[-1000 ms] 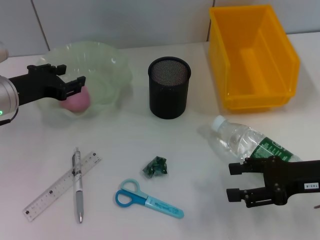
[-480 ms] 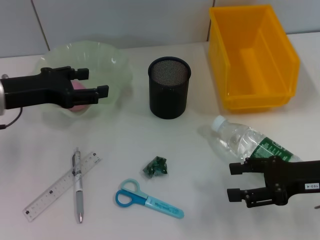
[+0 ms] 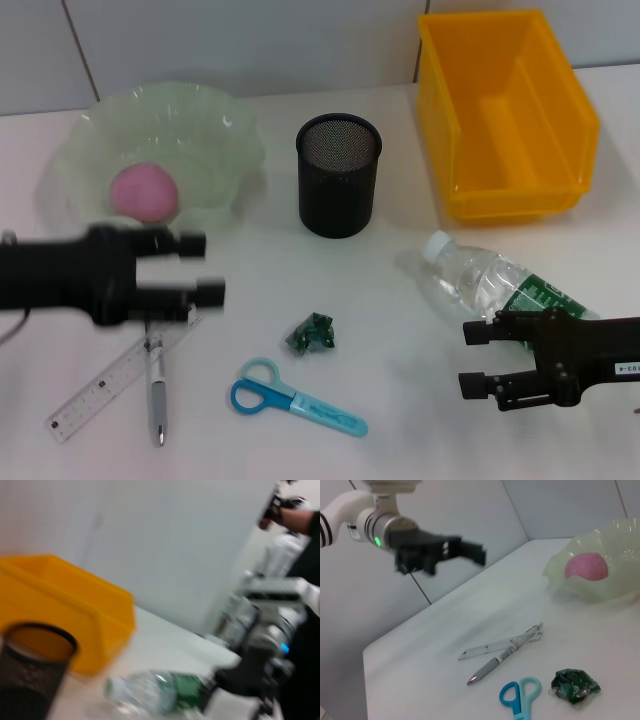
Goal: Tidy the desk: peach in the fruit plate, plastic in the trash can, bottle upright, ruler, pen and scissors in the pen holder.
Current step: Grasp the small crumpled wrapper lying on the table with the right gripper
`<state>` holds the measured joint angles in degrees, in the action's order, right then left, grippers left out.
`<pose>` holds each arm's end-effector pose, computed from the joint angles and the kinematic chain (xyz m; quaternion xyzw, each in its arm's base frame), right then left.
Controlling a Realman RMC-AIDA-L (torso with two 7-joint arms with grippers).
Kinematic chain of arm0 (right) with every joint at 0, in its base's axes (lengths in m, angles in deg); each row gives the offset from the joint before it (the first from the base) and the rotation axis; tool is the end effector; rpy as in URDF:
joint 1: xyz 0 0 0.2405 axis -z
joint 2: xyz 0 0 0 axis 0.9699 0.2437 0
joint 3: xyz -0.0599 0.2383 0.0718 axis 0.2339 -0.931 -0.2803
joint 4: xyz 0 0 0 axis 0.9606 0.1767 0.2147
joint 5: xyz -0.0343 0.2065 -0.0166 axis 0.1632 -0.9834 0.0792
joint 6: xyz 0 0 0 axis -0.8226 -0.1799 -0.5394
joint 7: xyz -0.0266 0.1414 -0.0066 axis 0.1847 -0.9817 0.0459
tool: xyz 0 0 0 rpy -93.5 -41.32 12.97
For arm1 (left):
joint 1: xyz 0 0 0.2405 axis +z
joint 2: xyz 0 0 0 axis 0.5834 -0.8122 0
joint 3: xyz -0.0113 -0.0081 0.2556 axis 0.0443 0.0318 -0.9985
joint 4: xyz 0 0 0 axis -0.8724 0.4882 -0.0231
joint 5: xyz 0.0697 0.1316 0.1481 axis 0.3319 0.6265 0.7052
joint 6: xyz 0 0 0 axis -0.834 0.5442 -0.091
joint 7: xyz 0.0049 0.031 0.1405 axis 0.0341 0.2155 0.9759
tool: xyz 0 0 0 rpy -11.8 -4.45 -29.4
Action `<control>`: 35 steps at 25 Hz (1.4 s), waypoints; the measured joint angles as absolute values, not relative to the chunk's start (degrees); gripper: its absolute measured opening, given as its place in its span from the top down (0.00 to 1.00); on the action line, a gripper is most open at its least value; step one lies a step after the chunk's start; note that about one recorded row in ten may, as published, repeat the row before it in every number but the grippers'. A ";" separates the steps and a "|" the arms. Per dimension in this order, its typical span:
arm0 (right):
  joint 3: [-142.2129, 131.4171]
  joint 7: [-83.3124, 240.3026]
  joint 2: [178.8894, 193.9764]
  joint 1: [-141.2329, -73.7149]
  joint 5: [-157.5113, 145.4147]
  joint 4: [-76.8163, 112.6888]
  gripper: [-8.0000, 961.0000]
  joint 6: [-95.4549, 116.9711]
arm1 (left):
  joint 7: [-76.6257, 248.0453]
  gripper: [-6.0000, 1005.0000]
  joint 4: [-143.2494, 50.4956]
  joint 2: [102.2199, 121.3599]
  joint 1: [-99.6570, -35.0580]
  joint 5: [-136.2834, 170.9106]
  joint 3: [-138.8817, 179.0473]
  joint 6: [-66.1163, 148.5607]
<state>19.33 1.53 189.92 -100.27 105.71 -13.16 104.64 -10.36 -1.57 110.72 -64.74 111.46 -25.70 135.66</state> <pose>0.3081 0.2646 0.0123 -0.9305 0.2859 0.2250 0.0416 -0.2317 0.3181 0.0395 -0.9413 -0.2339 -0.2434 0.0065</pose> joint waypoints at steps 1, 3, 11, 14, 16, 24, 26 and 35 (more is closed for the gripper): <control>19.33 1.53 189.92 -100.27 105.71 -13.16 0.22 104.64 | -10.36 0.19 -1.57 110.72 -64.74 111.46 -25.70 135.66; 19.33 1.45 189.91 -100.23 105.71 -13.28 0.22 104.68 | -8.09 0.19 -1.16 111.34 -63.21 113.02 -27.09 137.81; 19.33 1.34 189.90 -100.18 105.71 -13.30 0.22 104.59 | -1.53 0.19 -0.24 113.79 -60.06 117.82 -28.35 137.04; 19.33 1.44 189.88 -100.05 105.71 -13.30 0.22 104.44 | -0.16 0.19 1.25 114.69 -59.22 120.54 -28.40 135.54; 19.24 1.52 189.83 -100.02 105.71 -13.30 0.22 104.35 | 0.92 0.19 2.13 114.99 -58.71 122.38 -28.41 134.82; 18.36 2.25 189.81 -100.06 105.73 -13.37 0.23 104.15 | 2.50 0.19 2.66 114.89 -57.87 123.30 -28.35 133.08; 18.36 2.41 189.94 -100.34 105.57 -13.43 0.23 104.13 | 2.31 0.19 2.72 114.87 -57.88 123.32 -28.14 133.29; 19.24 8.34 192.69 -102.89 99.43 -16.57 0.23 102.16 | 2.16 0.19 2.74 114.82 -58.43 123.21 -27.97 133.48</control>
